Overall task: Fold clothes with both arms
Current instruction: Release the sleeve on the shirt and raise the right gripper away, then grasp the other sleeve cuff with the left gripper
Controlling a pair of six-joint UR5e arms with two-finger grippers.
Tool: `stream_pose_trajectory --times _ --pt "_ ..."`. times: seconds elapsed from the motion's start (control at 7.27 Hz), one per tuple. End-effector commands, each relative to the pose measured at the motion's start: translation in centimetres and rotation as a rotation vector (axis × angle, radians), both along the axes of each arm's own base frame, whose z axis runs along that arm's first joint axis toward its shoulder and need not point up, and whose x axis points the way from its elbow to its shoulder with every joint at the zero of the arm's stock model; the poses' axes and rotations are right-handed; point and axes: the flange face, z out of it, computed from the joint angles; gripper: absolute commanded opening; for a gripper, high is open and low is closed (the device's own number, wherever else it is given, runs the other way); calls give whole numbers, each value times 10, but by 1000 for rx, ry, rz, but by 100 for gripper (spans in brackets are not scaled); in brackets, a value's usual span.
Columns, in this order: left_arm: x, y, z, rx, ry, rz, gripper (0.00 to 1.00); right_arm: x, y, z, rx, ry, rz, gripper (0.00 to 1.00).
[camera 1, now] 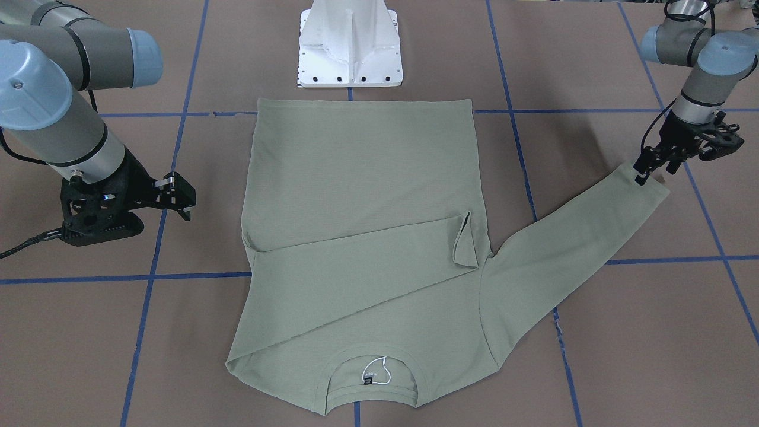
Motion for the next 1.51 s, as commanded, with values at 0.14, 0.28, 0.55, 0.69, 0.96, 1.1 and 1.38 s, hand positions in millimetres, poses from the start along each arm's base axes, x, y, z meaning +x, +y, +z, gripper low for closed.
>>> stream_pose_trajectory --times 0.14,0.28,0.55,0.69,0.96,1.1,1.38 --pt "2 0 -1 0 2 2 60 0 0 -1 0 -1 0 100" --pt "1 1 0 -1 1 2 43 1 0 -2 0 -2 2 100" --pt "2 0 -4 3 5 2 16 2 1 -2 0 -2 2 100" --pt "1 1 -11 11 15 4 1 2 1 -2 2 -3 2 100" --pt "2 1 -23 22 32 6 0 2 1 -1 -1 -1 2 100" --pt "5 0 -45 35 66 8 0 5 5 2 -1 -1 2 100" --pt "25 -12 -99 3 120 66 0 16 20 13 -4 0 3 100"
